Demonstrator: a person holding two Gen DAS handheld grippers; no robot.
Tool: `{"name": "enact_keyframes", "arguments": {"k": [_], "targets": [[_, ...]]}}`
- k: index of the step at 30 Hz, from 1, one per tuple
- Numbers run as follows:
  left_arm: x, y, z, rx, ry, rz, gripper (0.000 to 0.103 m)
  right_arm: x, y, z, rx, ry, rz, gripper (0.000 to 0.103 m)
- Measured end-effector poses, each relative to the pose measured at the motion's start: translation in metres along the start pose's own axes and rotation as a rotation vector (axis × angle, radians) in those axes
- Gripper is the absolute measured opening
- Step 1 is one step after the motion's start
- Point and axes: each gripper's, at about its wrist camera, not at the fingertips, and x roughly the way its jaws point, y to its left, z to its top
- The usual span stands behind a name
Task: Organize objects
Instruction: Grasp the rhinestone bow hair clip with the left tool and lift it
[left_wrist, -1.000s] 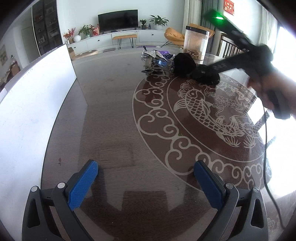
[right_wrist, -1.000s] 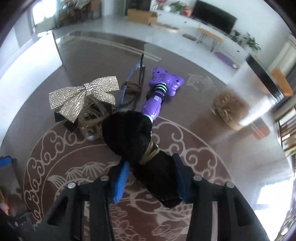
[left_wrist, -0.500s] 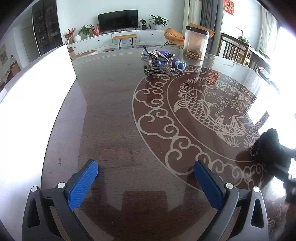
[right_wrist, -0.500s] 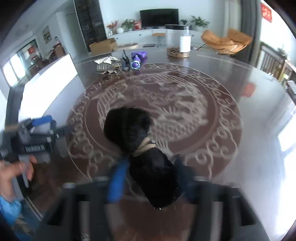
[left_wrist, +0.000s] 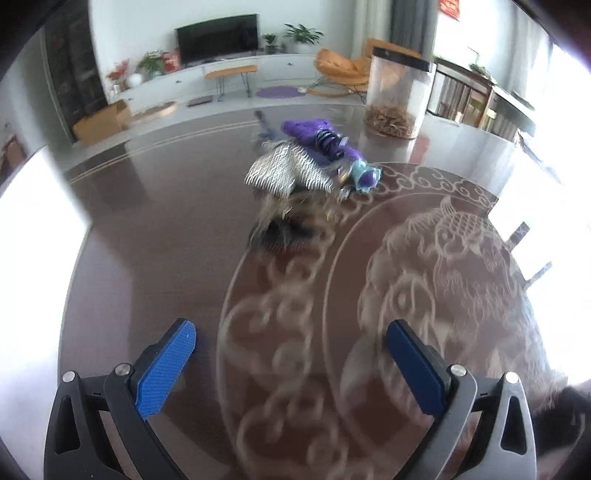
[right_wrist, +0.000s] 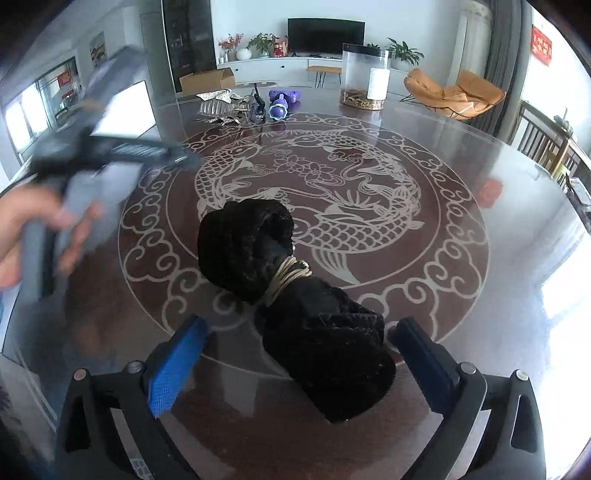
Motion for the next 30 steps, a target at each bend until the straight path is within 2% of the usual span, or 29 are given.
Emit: {"name": "enact_keyframes", "arguments": {"k": [7, 13, 14, 15, 16, 19, 22, 28, 30], "targets": [[0.027, 0.002, 0.042, -0.045, 0.018, 0.033, 0.103, 0.001, 0.001, 0.001, -0.002, 0.001, 0.000, 0.103], [0.034, 0.004, 0.073, -0.006, -0.047, 0.013, 0.102, 0.003, 0.001, 0.001, -0.003, 0.001, 0.002, 0.103], [0.033, 0.003, 0.075, 0.010, -0.058, 0.008, 0.077, 0.003, 0.001, 0.002, -0.003, 0.001, 0.002, 0.103], [0.033, 0.002, 0.076, 0.020, -0.056, -0.004, 0.059, 0.003, 0.001, 0.002, -0.003, 0.001, 0.002, 0.103], [0.032, 0.002, 0.076, 0.014, -0.050, -0.033, 0.053, 0.003, 0.001, 0.002, -0.003, 0.001, 0.002, 0.103], [0.017, 0.002, 0.057, -0.011, -0.055, -0.061, 0.052, 0.004, 0.001, 0.002, -0.003, 0.001, 0.002, 0.103], [-0.012, -0.005, 0.015, -0.025, -0.058, -0.046, 0.052, 0.003, 0.001, 0.002, -0.003, 0.001, 0.002, 0.103], [-0.089, -0.014, -0.103, -0.006, -0.086, -0.024, 0.054, 0.003, 0.002, 0.002, -0.003, 0.001, 0.002, 0.103], [-0.097, -0.013, -0.124, 0.001, -0.082, 0.003, 0.074, 0.003, 0.001, 0.002, -0.003, 0.001, 0.002, 0.103]]}}
